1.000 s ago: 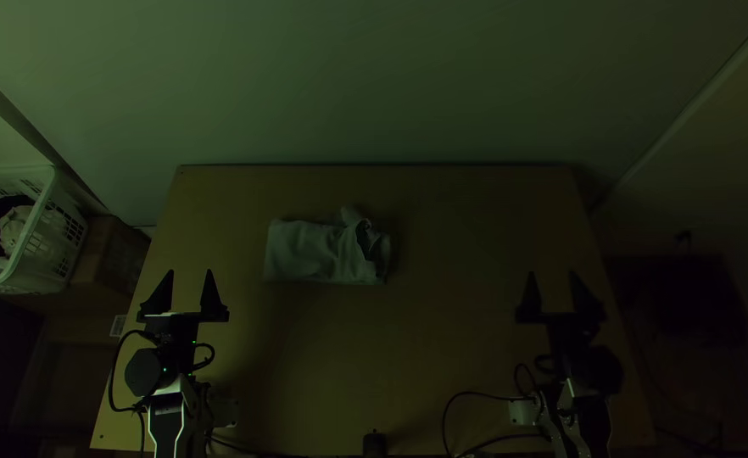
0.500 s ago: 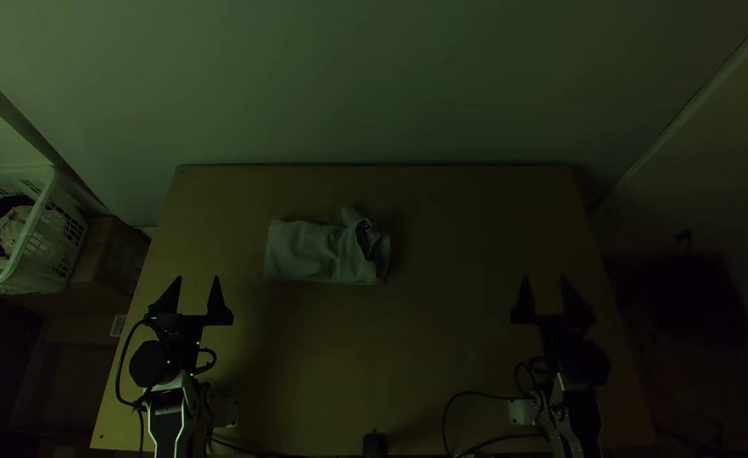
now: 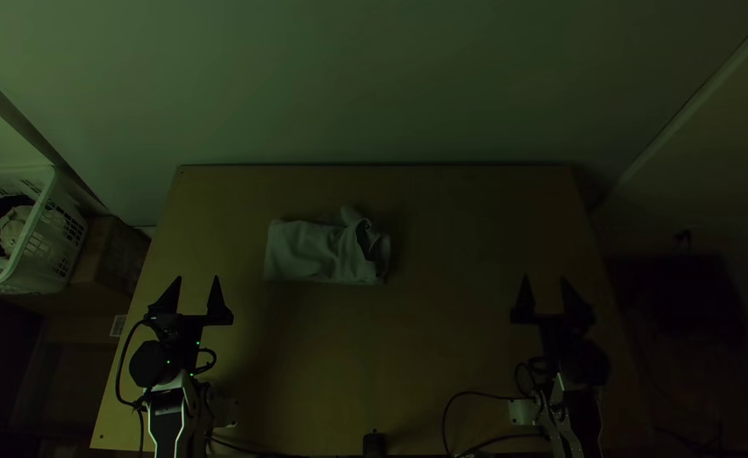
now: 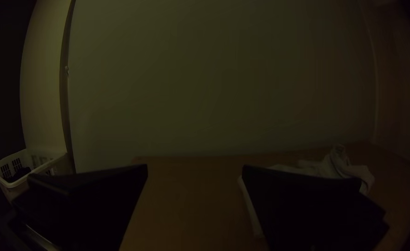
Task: Fold the t-shirt
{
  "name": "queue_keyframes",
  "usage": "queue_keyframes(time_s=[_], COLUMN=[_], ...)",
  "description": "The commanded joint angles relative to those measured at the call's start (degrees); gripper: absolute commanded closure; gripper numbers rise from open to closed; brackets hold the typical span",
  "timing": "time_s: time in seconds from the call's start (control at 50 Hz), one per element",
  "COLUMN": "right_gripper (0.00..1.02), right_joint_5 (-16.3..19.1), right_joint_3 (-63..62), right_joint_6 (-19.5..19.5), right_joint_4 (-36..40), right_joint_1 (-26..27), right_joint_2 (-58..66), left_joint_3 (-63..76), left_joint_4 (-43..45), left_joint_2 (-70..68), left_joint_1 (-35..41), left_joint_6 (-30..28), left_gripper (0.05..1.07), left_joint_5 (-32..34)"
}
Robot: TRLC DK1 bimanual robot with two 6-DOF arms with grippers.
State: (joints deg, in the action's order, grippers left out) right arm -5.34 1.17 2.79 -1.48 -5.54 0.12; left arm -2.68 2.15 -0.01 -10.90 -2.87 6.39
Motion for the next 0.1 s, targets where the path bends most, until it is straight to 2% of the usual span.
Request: queue_keyframes(time_s=[0.0, 0.08], right_gripper=[0.04, 0.04], right_joint_5=[-0.02, -0.02], right_joint_3=[-0.82, -0.82], right_joint_6=[0.73, 0.73], right_joint_4=[0.95, 0.95], right_joint_1=[0.27, 0.27], right_joint_2=[-0.3, -0.3], left_joint_3=[2.68, 2.68], left_joint_4=[-1.36, -1.36], left_joint_2=[0.01, 0.01], left_joint_1=[-0.27, -0.27], left_joint_6=[-0.91, -0.91], left_gripper=[0.1, 0.1], left_joint_5=[-0.15, -0.15])
